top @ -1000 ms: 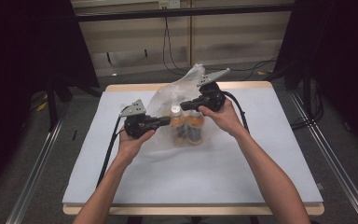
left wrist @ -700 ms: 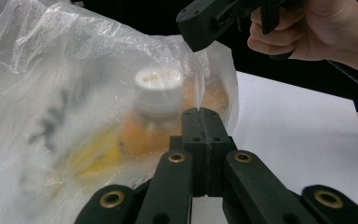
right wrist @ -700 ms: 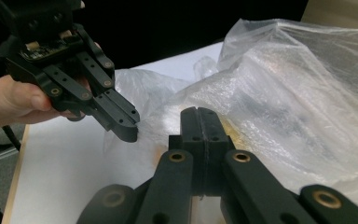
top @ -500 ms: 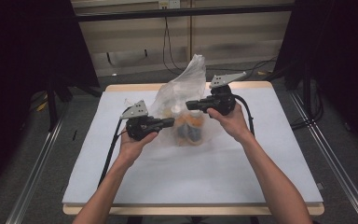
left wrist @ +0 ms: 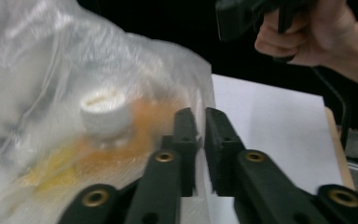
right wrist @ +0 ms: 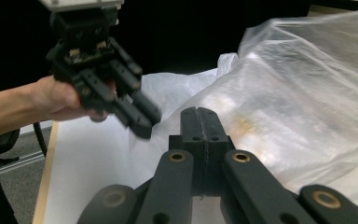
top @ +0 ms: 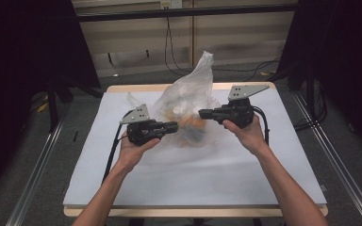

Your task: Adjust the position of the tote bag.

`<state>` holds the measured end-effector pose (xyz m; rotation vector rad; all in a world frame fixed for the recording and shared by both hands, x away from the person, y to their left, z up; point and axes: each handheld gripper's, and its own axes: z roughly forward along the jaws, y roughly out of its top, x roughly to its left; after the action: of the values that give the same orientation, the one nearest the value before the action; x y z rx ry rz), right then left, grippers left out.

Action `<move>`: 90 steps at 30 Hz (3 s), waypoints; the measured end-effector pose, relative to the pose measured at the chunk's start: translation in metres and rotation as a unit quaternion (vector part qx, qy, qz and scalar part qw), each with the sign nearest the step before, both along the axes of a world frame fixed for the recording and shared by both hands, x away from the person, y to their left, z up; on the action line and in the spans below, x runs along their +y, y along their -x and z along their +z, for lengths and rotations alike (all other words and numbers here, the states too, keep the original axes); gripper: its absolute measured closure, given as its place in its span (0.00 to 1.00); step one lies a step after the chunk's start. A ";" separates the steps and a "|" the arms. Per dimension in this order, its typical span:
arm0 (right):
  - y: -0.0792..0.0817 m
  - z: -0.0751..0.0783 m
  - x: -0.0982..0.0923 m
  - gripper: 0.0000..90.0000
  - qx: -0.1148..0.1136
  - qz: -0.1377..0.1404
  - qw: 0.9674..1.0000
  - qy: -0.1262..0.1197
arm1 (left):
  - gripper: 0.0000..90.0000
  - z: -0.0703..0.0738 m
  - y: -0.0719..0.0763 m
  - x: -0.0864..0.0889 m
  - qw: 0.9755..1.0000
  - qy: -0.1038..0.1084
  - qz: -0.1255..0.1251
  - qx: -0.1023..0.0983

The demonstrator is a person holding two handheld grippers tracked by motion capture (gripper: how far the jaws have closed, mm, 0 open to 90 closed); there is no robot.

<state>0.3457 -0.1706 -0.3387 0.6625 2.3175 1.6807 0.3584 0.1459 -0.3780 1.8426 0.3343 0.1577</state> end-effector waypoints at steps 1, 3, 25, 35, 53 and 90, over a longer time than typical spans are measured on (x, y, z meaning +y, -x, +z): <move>0.000 -0.001 -0.001 1.00 0.001 -0.002 1.000 0.000 | 0.93 0.002 -0.001 0.006 1.000 0.010 0.003 0.001; 0.000 -0.002 -0.003 1.00 0.002 -0.004 1.000 -0.001 | 0.93 0.003 -0.001 0.009 1.000 0.011 0.001 0.002; -0.041 -0.016 0.005 0.50 0.042 -0.042 0.997 0.046 | 0.26 -0.059 -0.057 0.123 0.972 -0.014 0.191 0.139; -0.043 -0.022 0.018 0.48 0.044 -0.040 0.995 0.075 | 0.20 -0.093 -0.064 0.134 0.960 -0.036 0.193 0.198; -0.035 -0.029 0.005 0.69 0.047 -0.046 0.995 0.078 | 1.00 -0.077 -0.059 0.125 0.976 -0.007 0.155 0.155; 0.048 -0.068 -0.041 0.89 0.050 -0.029 0.996 0.067 | 1.00 0.004 0.012 0.097 0.998 0.008 0.069 0.001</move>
<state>0.2977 -0.2116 -0.4063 0.7961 2.4281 1.4849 0.3462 0.2433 -0.3736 1.8033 0.4637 0.2473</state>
